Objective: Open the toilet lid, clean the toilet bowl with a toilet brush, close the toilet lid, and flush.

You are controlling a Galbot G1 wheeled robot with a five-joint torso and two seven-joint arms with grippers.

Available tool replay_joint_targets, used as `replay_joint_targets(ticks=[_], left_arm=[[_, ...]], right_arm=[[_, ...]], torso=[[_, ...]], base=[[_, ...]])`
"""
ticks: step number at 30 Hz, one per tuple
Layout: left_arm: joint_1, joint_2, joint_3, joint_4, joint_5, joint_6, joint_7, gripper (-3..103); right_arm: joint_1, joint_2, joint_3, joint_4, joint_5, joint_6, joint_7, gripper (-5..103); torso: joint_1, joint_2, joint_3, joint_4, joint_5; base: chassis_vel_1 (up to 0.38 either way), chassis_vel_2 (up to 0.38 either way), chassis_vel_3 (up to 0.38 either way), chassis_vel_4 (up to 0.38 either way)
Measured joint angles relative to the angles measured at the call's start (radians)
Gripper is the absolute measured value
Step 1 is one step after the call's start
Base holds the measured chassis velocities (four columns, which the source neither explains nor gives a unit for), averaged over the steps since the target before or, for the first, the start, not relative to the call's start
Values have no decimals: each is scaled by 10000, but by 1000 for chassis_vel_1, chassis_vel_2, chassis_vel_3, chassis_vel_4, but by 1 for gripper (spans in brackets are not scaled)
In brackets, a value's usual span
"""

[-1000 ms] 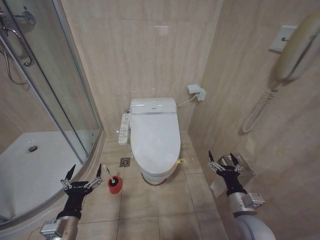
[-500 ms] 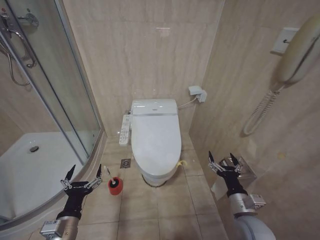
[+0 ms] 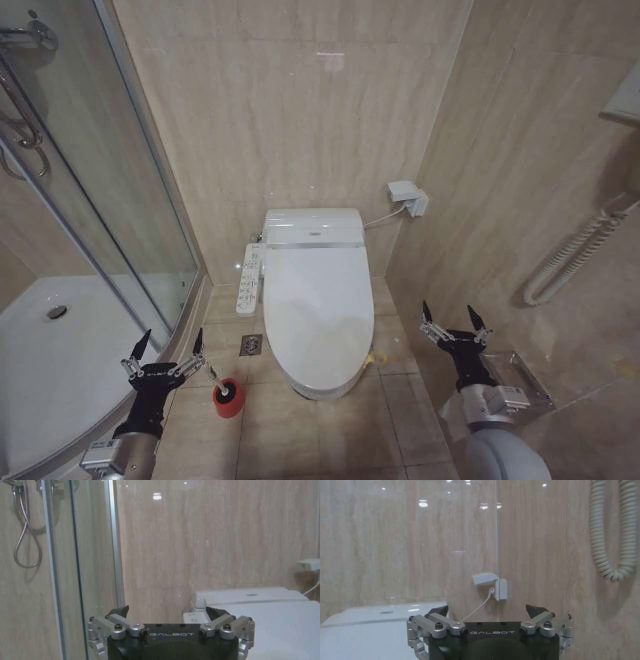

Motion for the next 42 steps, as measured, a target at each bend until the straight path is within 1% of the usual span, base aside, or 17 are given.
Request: replay_joint_targets(ticks=[3,4,5,6,8,10,21,25,28,32,34,36,38,42], left_arm=[[1,0,0,0,0,0,0,100],[2,0,0,0,0,0,0,100],[1,0,0,0,0,0,0,100],[1,0,0,0,0,0,0,100],[1,0,0,0,0,0,0,100],[0,0,0,0,0,0,0,100],[0,0,0,0,0,0,0,100],[0,0,0,0,0,0,0,100],[0,0,0,0,0,0,0,100],[0,0,0,0,0,0,0,100],[0,0,0,0,0,0,0,100],[0,0,0,0,0,0,0,100],[0,0,0,0,0,0,0,100],[0,0,0,0,0,0,0,100]], right_arm=[[7,-36,-54,-10,-247,122,-54,100],[29,-106,-107,-68,-575,265,-256,100],[16,-159,-142,-85,-690,280,-417,100],[16,-159,-142,-85,-690,280,-417,100],[-51,-312,-250,-182,-949,275,-884,100],[-59,-511,-432,-516,-1175,329,-1130,100],[308,-992,-800,-1980,-1649,350,-1429,100],[448,-1350,-927,-2537,-1738,321,-1528,100],[490,-1469,-973,-2755,-1717,318,-1562,100],[831,-1307,-1001,-2981,-1024,678,-1220,100],[872,-1279,-1000,-2983,-922,698,-1212,100],[967,-1205,-985,-2994,-571,821,-1326,100],[1004,-1138,-964,-3035,-372,1004,-1341,100],[1052,-1117,-941,-3085,-221,1007,-1168,100]], torso=[[-1,2,0,-1,-1],[-2,2,-1,0,0],[-2,2,-1,0,0],[-2,2,-1,0,0],[-1,2,-1,0,-1],[3,1,2,1,0],[4,1,2,1,1],[5,1,1,2,1],[5,1,2,-1,0],[4,1,2,1,1],[4,1,2,3,1],[5,1,2,2,-1],[4,1,2,0,0],[3,1,1,0,0]], base=[[49,-77,-39,52],[35,-55,-58,34],[35,-55,-57,34],[35,-55,-57,34],[11,-22,-28,7],[0,0,0,0],[0,0,0,0],[0,0,0,0],[0,0,0,0],[0,0,0,0],[0,0,0,0],[0,0,0,0],[0,0,0,0],[0,0,0,0]])
